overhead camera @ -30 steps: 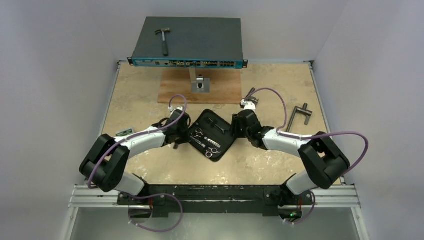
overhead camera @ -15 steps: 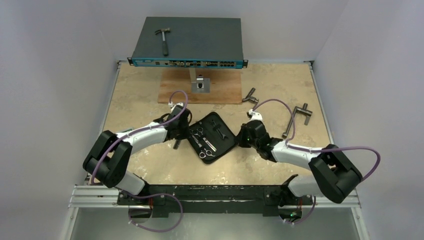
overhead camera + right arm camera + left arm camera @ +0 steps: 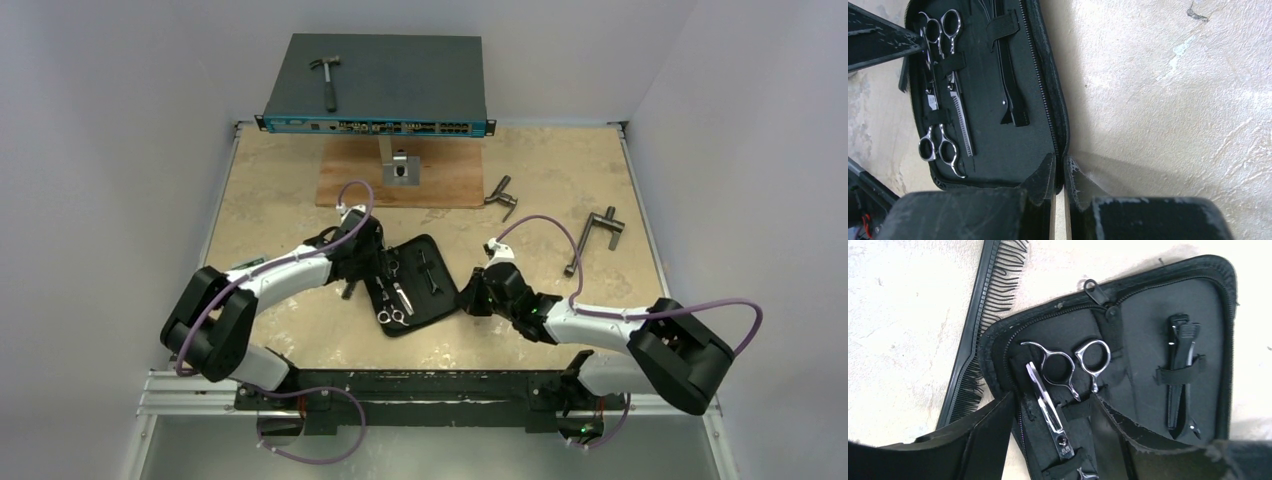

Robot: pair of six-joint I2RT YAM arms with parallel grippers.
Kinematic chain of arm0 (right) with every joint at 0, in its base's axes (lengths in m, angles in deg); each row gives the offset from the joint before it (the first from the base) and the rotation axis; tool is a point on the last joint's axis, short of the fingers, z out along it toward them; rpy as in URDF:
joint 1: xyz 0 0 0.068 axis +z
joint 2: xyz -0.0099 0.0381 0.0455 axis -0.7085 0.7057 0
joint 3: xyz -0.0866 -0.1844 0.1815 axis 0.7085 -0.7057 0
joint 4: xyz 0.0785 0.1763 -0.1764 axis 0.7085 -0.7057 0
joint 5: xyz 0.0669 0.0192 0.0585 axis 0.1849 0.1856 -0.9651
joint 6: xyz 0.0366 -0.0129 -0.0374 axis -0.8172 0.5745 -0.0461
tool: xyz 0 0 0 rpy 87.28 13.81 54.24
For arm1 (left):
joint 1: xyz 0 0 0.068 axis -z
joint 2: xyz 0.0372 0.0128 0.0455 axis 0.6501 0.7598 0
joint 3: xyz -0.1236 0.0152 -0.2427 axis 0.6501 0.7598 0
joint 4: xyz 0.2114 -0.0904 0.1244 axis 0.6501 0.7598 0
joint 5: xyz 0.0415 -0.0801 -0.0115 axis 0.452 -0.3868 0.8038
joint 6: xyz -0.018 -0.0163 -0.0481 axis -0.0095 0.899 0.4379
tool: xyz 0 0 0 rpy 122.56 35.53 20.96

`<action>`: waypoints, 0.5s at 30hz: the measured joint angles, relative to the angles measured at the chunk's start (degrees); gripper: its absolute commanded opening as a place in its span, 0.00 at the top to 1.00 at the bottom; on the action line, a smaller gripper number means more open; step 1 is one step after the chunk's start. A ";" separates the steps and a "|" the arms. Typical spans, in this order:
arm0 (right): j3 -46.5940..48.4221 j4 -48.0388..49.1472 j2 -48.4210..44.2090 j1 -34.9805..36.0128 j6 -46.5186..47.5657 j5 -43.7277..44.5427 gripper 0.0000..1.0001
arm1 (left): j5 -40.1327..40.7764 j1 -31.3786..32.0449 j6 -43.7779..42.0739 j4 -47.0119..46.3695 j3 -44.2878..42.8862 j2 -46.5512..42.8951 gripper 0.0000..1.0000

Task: Sort the hair-cutting tools
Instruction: Adjust the scissors in the hairdressing tool bag.

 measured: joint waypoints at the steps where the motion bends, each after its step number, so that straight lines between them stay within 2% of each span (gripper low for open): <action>1: -0.09 0.02 -0.35 0.00 -0.04 0.02 1.00 | -0.20 0.11 0.02 0.20 0.00 -0.81 0.42; 7: -1.01 0.42 -1.27 0.20 -0.17 0.00 1.00 | 0.55 2.45 0.55 1.31 1.73 -10.32 0.43; 11: -1.88 1.51 -1.29 0.55 -0.42 0.02 1.00 | 2.89 8.09 2.34 3.82 2.95 -16.92 0.42; 15: -2.27 2.38 -1.07 0.70 -0.87 0.02 1.00 | 4.76 13.70 5.05 6.84 3.41 -18.36 0.41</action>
